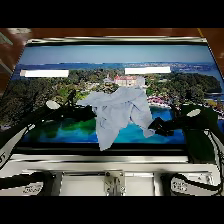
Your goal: Fold the shirts.
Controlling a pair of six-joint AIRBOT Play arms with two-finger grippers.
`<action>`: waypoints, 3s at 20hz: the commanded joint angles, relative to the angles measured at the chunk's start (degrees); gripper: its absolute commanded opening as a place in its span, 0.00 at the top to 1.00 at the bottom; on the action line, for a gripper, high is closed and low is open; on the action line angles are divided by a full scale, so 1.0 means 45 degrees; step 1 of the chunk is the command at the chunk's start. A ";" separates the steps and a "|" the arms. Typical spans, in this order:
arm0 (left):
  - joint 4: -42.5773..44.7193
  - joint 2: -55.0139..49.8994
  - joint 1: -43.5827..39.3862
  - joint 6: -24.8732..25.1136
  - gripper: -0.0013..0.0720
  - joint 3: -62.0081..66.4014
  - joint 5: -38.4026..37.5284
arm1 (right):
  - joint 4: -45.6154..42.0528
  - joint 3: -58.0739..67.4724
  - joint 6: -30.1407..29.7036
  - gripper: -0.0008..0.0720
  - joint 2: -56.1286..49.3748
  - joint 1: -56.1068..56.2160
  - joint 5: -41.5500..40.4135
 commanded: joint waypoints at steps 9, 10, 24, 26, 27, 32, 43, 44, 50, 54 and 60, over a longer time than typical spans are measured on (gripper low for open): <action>0.1778 0.1467 0.0661 0.0549 0.93 0.4201 -0.0933 | -0.1035 0.2074 -0.1171 0.90 0.1214 0.0869 0.0301; 0.2516 0.2050 0.0772 0.1059 0.93 0.5212 -0.1447 | -0.1039 0.2924 -0.1817 0.90 0.2011 0.0729 0.0651; 0.8121 0.9564 0.0860 -0.0772 0.93 1.3041 -0.0942 | -0.3011 1.1676 -0.0695 0.90 1.1103 0.0559 -0.3517; 1.0248 0.9704 0.0860 -0.2191 0.93 1.3036 -0.2647 | -0.4323 1.1676 0.0151 0.90 1.0890 0.0559 -0.1472; 1.1181 0.9670 0.0860 -0.2793 0.93 1.3027 -0.3604 | -0.4682 1.1672 0.0204 0.90 1.0652 0.0559 -0.0617; 1.4562 0.9219 0.0860 -0.4580 0.93 1.1103 -0.6416 | -0.4847 1.1657 0.0199 0.90 0.7592 0.0559 0.4036; 1.4061 0.3211 0.2220 -0.7111 0.92 0.5017 -0.3643 | 0.1957 0.9972 0.0894 0.90 -0.2506 0.0719 -0.1613; 1.3614 0.2467 0.2234 -0.7116 0.89 0.5017 -0.2992 | 0.2234 0.9972 0.0889 0.90 -0.3045 0.0976 -0.2171; 1.0545 -0.1146 0.2234 -0.7359 0.86 0.5017 -0.2584 | -0.0068 0.9972 0.0952 0.90 -0.4503 0.2861 -0.3084; 1.0312 -0.0962 0.2667 -0.6771 0.14 0.5693 -0.4478 | -0.0233 0.9986 0.0617 0.06 -0.3274 0.2229 -0.1685; 1.0992 0.2089 0.4333 -0.2701 0.15 0.4211 -0.9228 | -0.4090 0.9908 0.0253 0.07 -0.0442 -0.1103 0.4804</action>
